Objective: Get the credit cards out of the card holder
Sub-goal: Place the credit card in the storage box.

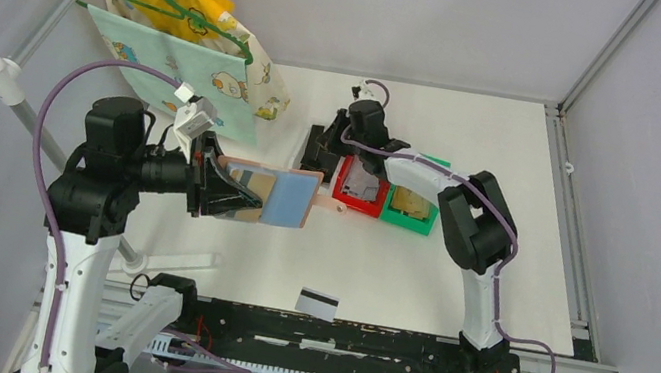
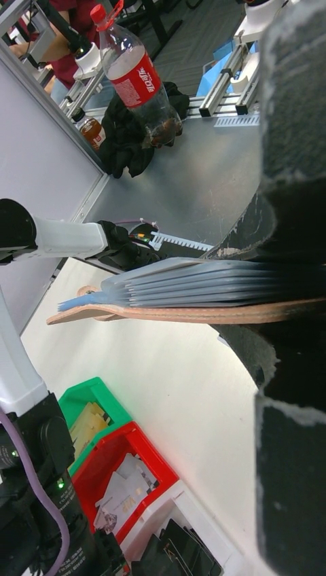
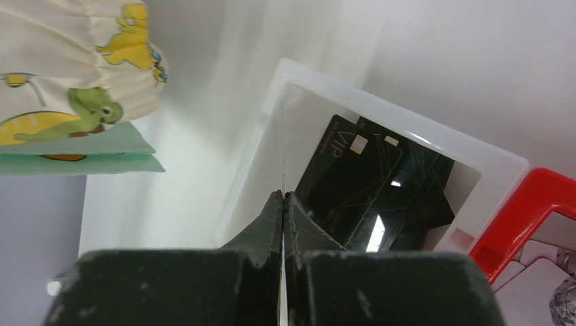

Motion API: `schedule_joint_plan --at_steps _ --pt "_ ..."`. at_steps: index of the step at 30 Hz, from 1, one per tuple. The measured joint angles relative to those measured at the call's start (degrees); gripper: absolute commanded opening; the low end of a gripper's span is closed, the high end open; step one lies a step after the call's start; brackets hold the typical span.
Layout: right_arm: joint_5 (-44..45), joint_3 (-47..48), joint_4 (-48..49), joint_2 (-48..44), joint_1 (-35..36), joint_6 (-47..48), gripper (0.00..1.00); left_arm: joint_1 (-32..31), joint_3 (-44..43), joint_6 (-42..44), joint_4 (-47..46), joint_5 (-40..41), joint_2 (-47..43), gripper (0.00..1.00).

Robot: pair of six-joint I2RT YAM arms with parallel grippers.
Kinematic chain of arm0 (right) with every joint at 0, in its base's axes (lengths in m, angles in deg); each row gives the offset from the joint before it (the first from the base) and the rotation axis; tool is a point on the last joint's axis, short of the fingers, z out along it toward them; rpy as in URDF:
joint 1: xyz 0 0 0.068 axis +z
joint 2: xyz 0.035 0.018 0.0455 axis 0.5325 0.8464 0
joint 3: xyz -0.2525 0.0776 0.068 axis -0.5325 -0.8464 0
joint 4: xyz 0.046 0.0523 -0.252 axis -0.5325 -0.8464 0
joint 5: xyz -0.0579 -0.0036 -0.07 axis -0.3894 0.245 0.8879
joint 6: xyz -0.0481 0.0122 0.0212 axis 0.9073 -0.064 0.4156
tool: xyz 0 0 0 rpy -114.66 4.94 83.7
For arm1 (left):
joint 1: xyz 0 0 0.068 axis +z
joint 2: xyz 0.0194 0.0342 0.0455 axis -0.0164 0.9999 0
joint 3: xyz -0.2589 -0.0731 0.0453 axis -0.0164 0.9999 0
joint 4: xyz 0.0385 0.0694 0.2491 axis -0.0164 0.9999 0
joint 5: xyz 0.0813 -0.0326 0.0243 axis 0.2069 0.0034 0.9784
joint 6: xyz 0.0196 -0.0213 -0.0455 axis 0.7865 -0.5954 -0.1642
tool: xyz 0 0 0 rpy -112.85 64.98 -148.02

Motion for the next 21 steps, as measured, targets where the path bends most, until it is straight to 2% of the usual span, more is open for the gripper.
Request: schedule_joint_plan --at_steps 10,12,15,18,21 --pt "1.79 1.86 -2.08 3.48 0.04 0.85 0.00 0.00 0.00 0.04 0.02 -0.02 -0.46 0.04" --pt "1.90 3.30 -2.34 4.07 0.04 1.64 0.03 0.00 0.00 0.04 0.02 -0.02 -0.50 0.04" --pt "2.16 4.46 -3.17 4.15 0.04 2.91 0.12 0.00 0.00 0.02 0.02 -0.02 -0.63 0.04" --pt "2.67 4.74 -3.63 4.15 0.09 3.96 0.29 0.00 0.00 0.04 0.02 -0.02 -0.76 0.04" --pt "3.43 4.76 -4.44 4.13 0.11 5.18 0.38 0.00 0.00 0.04 0.02 -0.02 -0.81 0.04"
